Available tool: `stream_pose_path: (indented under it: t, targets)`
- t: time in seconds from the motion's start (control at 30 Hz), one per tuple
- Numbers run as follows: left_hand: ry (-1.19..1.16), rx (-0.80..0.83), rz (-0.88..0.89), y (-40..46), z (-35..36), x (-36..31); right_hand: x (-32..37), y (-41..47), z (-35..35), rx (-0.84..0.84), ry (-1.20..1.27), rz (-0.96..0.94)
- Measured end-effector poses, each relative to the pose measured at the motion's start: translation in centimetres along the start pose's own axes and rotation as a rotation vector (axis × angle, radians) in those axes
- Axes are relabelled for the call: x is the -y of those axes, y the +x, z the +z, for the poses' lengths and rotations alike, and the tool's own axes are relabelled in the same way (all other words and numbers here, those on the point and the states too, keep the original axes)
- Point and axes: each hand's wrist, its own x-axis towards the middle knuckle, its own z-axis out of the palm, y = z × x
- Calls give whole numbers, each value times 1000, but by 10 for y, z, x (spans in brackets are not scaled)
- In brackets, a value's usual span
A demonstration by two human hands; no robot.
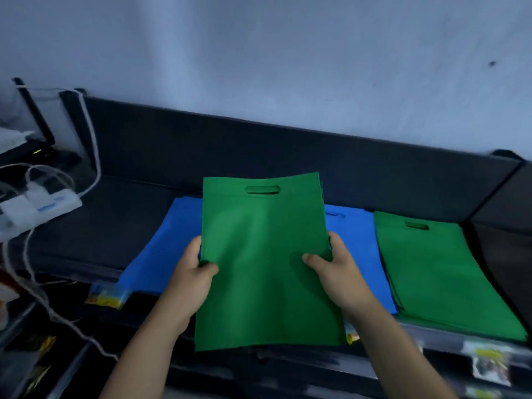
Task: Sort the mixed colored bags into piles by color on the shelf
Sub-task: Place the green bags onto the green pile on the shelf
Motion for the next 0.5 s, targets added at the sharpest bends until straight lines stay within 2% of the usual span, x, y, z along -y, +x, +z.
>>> stream_pose_path:
  t: [0.23, 0.5]
  targets:
    - [45, 213, 51, 30, 56, -36, -9, -21, -45, -275, 27, 68]
    - [71, 440, 102, 18, 177, -61, -47, -87, -146, -604, 49, 215]
